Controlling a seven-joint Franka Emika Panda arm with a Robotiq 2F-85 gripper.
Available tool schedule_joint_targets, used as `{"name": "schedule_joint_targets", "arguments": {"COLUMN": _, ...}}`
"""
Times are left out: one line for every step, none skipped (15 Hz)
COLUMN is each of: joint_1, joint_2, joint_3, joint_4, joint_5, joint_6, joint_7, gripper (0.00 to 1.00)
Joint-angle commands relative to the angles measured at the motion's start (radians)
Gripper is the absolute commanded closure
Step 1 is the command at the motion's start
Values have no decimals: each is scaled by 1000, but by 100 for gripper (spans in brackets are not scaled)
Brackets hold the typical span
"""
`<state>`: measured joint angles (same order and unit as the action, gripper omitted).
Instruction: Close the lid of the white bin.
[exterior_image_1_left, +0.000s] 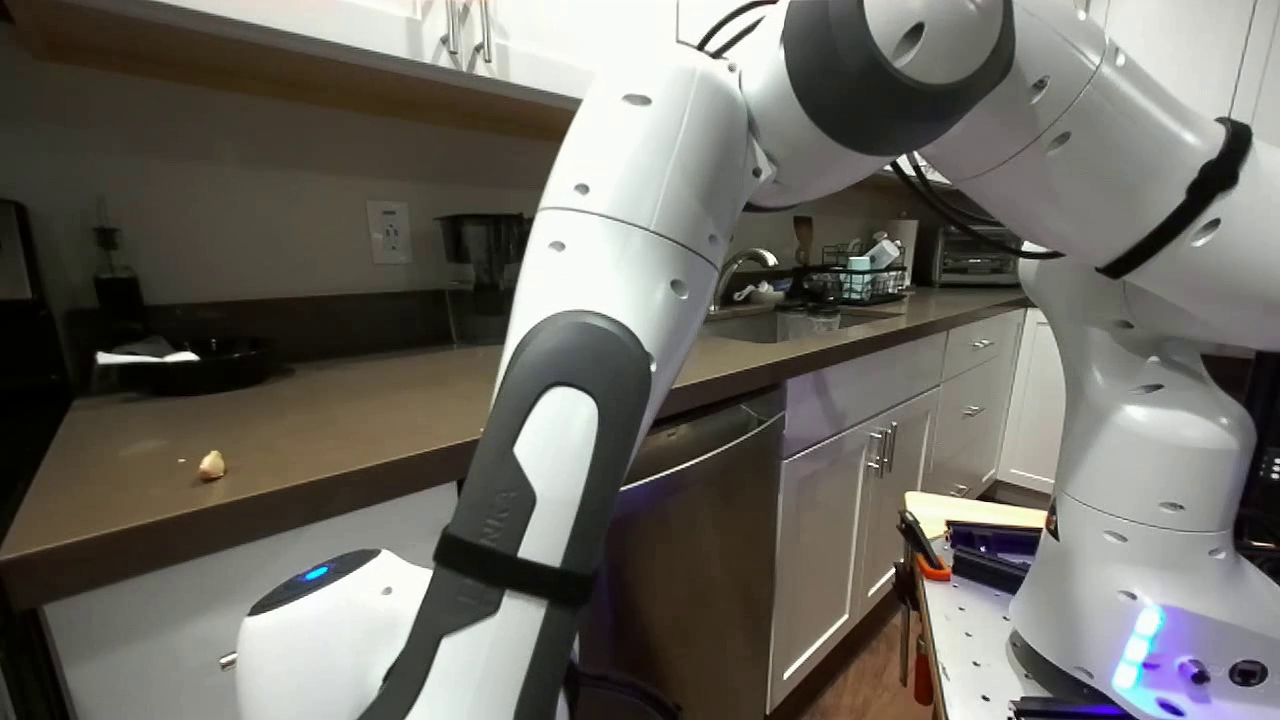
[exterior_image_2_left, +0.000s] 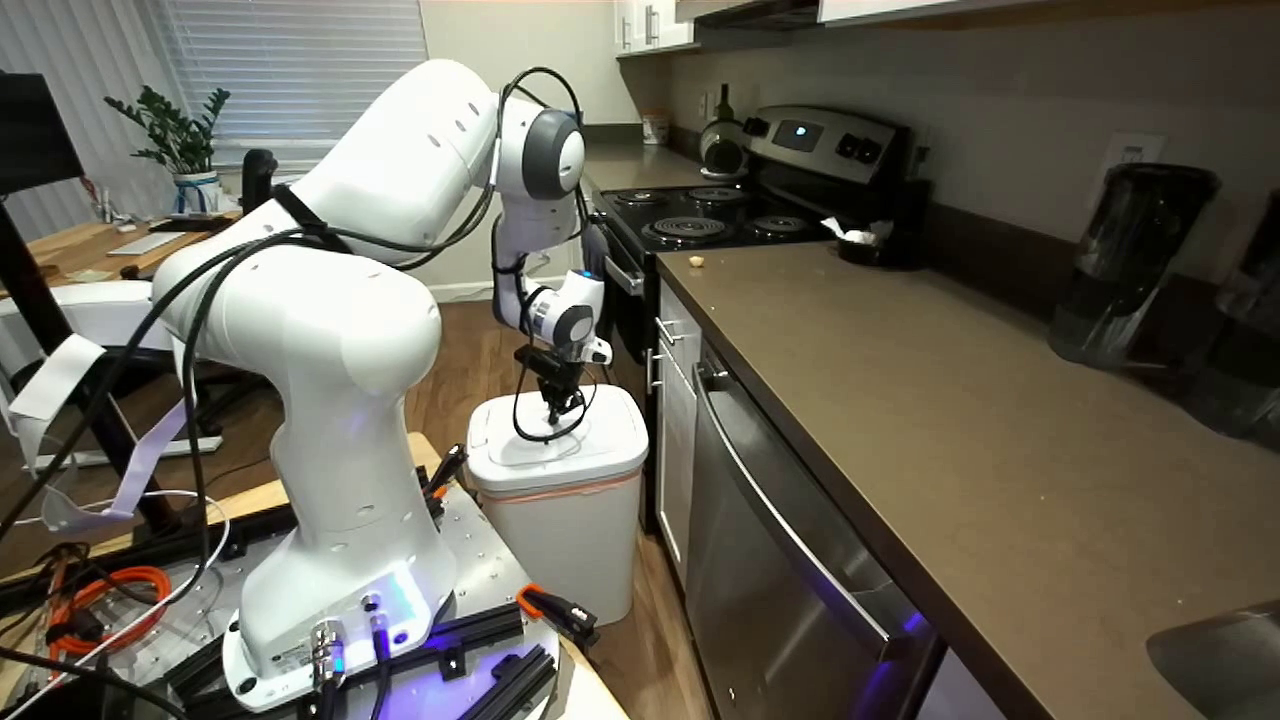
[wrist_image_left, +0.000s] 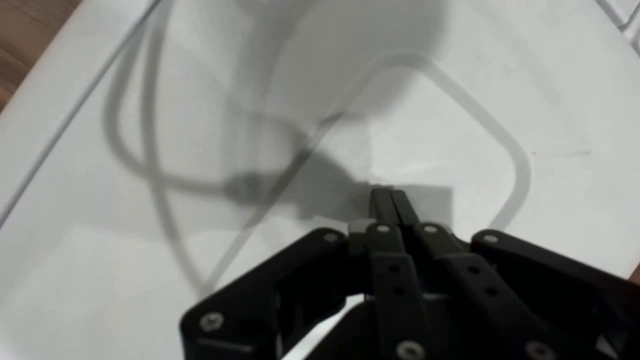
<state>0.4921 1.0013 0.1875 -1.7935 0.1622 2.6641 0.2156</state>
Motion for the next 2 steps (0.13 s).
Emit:
{"name": "schedule_joint_targets", "arguments": {"joint_1": 12, "joint_2": -42, "joint_3": -21, "joint_4": -8, "joint_5": -34, "joint_6": -36, "joint_7": 47, "gripper": 95}}
{"name": "schedule_joint_targets", "arguments": {"joint_1": 13, "joint_2": -52, "joint_3": -25, "joint_4": -13, "joint_5": -37, "joint_6": -41, "joint_7": 52, "gripper": 95}}
